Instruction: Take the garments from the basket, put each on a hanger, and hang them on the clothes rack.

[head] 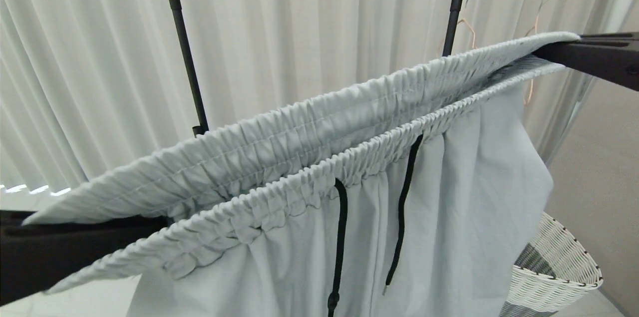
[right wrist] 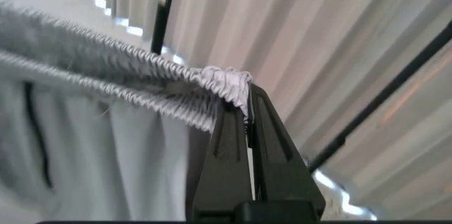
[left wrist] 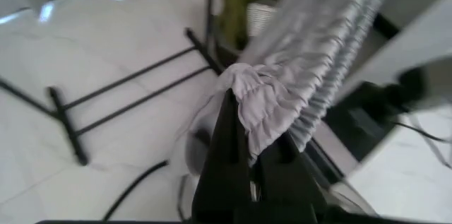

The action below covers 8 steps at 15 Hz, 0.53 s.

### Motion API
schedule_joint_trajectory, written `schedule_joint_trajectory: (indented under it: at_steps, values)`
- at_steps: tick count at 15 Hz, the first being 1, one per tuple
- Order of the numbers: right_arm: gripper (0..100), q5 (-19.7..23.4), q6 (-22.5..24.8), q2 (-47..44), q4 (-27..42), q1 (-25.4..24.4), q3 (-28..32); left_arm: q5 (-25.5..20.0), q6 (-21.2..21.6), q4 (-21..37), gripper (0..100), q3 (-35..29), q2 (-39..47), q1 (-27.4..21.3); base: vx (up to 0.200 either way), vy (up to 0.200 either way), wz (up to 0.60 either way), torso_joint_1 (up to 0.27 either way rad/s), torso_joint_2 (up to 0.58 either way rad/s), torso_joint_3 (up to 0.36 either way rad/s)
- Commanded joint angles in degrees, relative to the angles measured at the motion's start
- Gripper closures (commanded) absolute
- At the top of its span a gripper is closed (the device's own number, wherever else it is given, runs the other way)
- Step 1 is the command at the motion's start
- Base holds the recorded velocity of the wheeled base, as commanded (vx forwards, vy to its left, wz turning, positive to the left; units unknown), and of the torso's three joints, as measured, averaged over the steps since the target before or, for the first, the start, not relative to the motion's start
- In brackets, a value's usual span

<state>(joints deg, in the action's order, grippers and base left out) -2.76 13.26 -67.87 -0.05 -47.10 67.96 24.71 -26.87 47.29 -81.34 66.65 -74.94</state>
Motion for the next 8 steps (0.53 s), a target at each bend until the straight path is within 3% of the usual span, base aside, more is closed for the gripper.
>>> schedule_joint_trajectory:
  at_steps: [1,4,6,7,8]
  values:
    - [100,-0.15,0.01,-3.85,-0.74,0.0,0.24,-0.1,-2.4,0.09,100,0.04,-2.4,-6.19,0.0,0.0,0.0,0.0,0.0,0.0]
    - [100,-1.73,0.01,-3.24,-0.3,1.23,0.24,0.07,-2.22,0.17,100,0.04,-2.13,-6.28,0.0,0.0,0.0,0.0,0.0,0.0]
    - [100,-3.57,0.01,-2.62,0.49,3.77,1.21,1.48,0.41,0.0,100,-0.75,-0.55,-3.55,0.0,0.0,0.0,0.0,0.0,0.0]
    - [100,-3.66,-0.43,-1.39,5.59,7.55,4.28,1.74,7.71,-0.35,100,-4.71,2.52,7.08,0.0,0.0,0.0,0.0,0.0,0.0]
    - [100,-3.57,-2.01,-0.51,10.16,8.52,6.39,1.74,11.58,-1.06,100,-7.96,5.34,12.62,0.0,0.0,0.0,0.0,0.0,0.0]
